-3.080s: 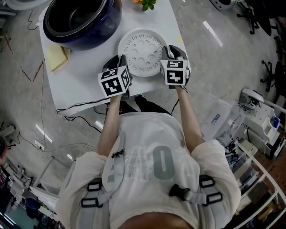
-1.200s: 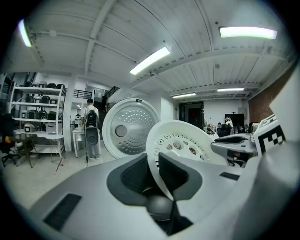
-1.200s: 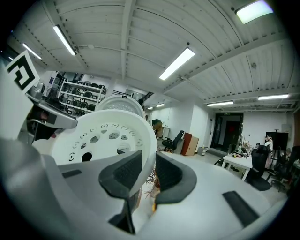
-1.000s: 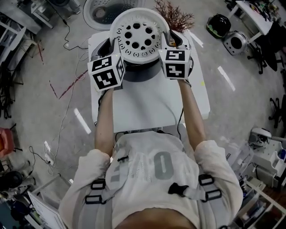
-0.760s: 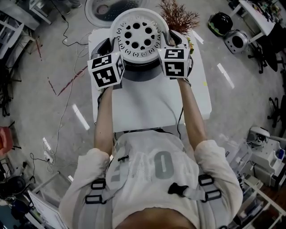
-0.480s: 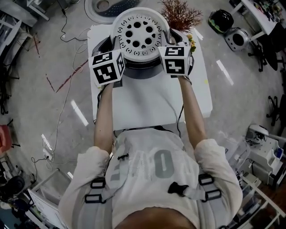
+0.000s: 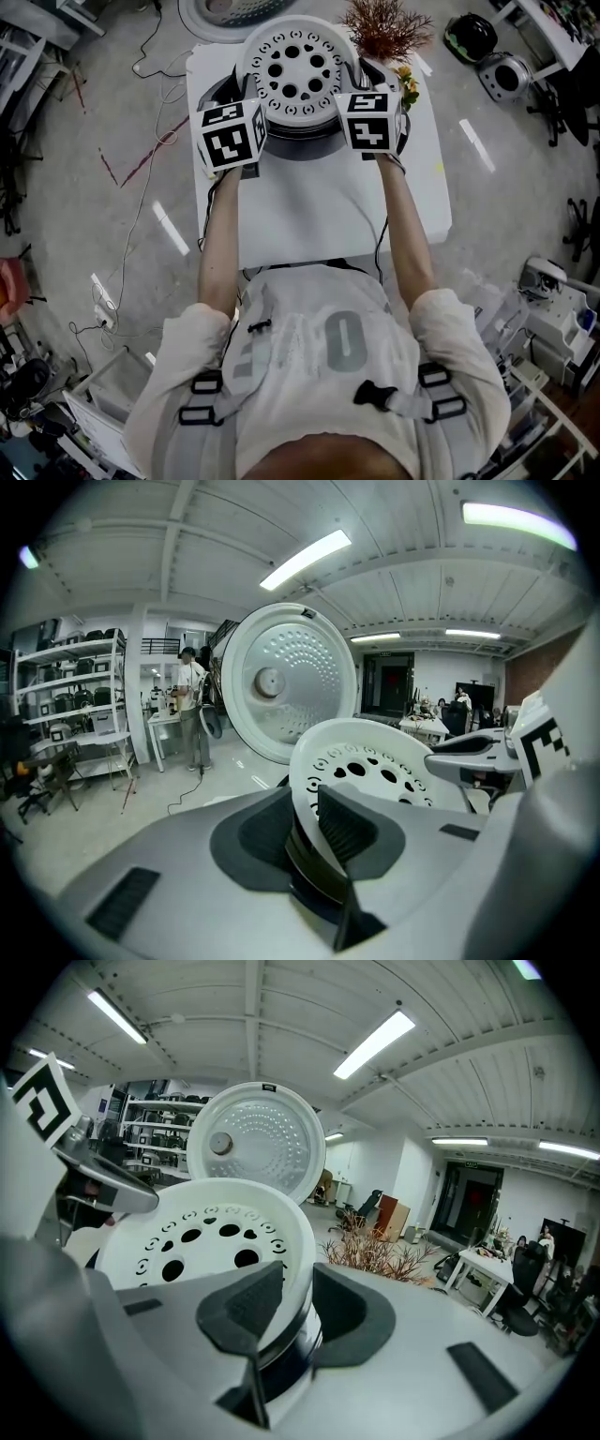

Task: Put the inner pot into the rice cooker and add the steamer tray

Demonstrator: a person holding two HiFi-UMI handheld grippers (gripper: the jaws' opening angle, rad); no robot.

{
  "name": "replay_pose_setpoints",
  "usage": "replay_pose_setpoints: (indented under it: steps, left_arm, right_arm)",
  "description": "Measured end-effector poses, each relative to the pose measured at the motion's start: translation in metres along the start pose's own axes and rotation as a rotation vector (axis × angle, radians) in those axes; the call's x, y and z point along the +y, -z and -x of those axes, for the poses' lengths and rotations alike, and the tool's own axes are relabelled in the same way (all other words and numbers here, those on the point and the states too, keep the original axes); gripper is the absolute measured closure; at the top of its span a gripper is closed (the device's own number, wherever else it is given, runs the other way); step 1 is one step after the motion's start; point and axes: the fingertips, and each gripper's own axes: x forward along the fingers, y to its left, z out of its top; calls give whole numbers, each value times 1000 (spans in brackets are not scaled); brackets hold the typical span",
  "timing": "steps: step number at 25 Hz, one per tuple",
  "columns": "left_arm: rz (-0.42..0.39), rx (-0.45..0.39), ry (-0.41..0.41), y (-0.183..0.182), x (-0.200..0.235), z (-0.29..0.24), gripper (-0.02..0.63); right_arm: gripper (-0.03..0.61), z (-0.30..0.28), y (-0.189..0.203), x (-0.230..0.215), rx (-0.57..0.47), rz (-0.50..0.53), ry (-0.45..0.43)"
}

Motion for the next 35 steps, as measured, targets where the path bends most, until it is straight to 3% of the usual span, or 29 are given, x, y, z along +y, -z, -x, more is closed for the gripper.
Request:
replay_pose_setpoints:
  steps: [18,28,35]
  left_arm:
    - [-45,74,-20,24,2,-15,525]
    - [-39,38,-25,12,3,-15,526]
    - [-55,-35,-29,-16,4,0,526]
  right_arm:
    - [480,-6,16,8,63,24,7]
    - [488,-4,17,4,59,24,22]
    - [488,12,-15,-2,-26,22,32]
